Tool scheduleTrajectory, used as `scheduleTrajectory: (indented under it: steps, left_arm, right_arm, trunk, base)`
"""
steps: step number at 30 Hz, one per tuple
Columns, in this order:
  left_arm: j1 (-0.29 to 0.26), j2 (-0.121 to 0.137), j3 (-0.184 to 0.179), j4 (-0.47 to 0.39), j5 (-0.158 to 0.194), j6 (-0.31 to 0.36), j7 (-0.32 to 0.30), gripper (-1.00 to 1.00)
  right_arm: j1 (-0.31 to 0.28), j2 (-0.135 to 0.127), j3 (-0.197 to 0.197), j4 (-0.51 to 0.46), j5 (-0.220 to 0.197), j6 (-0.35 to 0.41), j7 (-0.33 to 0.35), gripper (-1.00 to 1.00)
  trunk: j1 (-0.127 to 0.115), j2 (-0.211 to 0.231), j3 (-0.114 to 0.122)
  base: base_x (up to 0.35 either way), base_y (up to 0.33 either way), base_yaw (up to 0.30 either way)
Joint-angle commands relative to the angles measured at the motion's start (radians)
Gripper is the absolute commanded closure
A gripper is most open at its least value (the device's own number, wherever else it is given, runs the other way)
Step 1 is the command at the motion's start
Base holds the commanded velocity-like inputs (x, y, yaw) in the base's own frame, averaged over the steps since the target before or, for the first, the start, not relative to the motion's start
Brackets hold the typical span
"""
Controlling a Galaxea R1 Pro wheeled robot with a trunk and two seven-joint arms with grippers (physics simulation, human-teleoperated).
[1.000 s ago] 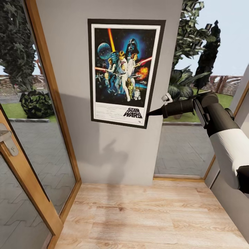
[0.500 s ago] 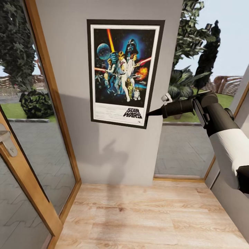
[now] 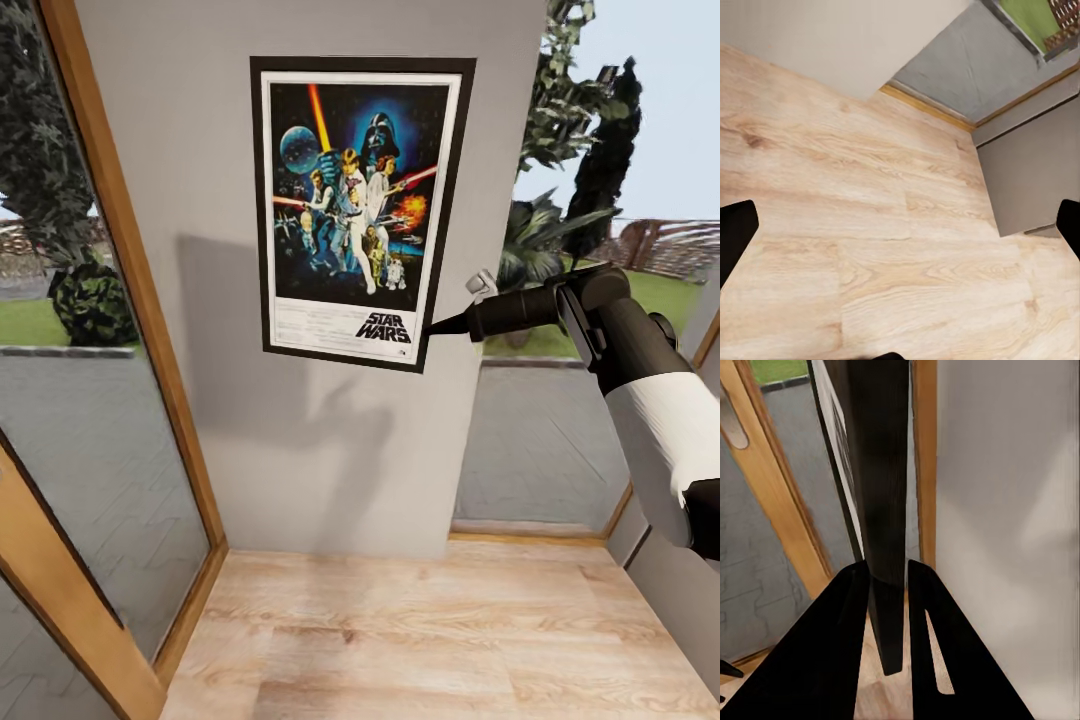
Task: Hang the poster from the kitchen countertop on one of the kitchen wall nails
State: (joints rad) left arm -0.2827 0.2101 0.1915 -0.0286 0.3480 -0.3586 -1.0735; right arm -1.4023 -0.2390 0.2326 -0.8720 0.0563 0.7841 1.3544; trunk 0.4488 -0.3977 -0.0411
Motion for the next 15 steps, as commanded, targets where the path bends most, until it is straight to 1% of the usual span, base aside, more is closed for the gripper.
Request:
scheduleTrajectory:
  steps: [1,15]
  left_arm:
    - [-0.001,0.000,0.008,0.001,-0.007,-0.005,-0.003,-1.00]
    - [-0.001,0.001,0.008,0.001,-0.007,-0.005,-0.003,-1.00]
  right_arm:
    - [-0.001,0.000,0.000,-0.001,0.005,0.010,0.007,1.00]
    - [-0.001,0.000,0.001,-0.003,0.006,0.010,0.006,1.00]
  trunk:
    - [0.001,-0.002,-0.002]
    - [0.001,-0.002,-0.002]
  base:
    - [0.332,0.000,0.000]
    - [0.333,0.000,0.000]
